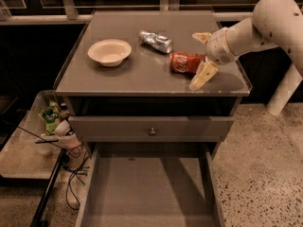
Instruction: Pick coke can from middle drawer and place on counter
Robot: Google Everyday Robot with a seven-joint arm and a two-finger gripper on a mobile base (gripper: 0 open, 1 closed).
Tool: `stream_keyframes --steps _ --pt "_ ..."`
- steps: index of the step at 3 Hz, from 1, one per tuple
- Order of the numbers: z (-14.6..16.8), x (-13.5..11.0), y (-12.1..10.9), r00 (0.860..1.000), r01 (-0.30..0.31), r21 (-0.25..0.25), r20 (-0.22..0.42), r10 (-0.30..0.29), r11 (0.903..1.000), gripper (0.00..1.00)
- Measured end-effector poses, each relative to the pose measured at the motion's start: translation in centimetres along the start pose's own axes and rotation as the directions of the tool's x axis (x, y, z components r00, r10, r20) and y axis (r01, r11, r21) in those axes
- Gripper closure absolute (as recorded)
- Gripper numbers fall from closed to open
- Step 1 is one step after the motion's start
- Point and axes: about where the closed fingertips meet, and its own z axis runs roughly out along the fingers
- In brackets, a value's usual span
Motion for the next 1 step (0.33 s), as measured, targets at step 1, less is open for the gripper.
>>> stream_keyframes --steps 1 --pt "0.00 0.00 0.00 1.000 0.000 0.000 0.000 0.000 1.0000 0.00"
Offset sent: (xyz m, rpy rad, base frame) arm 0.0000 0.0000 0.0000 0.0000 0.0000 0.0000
